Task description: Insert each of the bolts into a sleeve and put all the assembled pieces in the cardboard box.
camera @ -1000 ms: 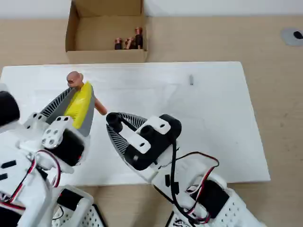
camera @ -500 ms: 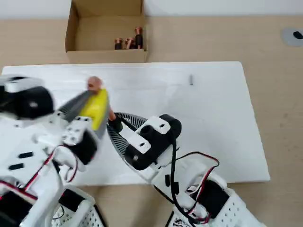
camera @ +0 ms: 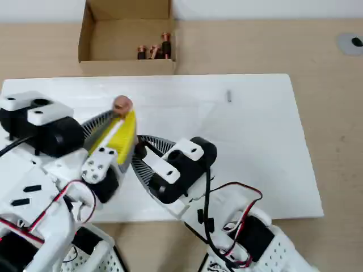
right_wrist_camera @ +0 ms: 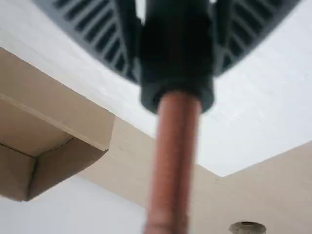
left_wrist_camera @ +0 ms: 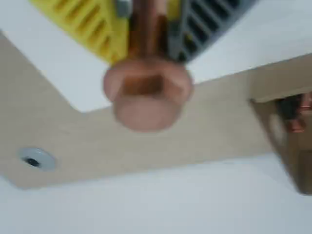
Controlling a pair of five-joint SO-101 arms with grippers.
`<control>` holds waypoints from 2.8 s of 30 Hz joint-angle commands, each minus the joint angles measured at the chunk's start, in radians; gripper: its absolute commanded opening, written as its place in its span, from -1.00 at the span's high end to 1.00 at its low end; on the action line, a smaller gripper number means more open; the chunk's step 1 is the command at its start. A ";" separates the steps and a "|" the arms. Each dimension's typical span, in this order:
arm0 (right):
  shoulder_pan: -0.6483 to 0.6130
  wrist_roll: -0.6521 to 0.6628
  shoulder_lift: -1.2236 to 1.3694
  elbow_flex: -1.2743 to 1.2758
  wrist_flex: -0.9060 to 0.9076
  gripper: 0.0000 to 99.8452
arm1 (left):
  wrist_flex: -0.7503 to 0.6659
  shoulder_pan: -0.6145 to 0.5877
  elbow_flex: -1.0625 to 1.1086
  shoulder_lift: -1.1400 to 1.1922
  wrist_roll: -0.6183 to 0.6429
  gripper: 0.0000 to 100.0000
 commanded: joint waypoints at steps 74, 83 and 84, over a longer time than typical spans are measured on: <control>-0.008 0.002 -0.021 -0.013 -0.023 0.98 | 0.123 0.037 -0.014 -0.004 -0.009 0.99; -0.008 0.002 -0.021 -0.012 -0.023 0.98 | 0.144 0.038 -0.014 -0.004 -0.003 0.99; -0.008 0.002 -0.021 -0.012 -0.023 0.98 | 0.144 0.038 -0.014 -0.004 -0.003 0.99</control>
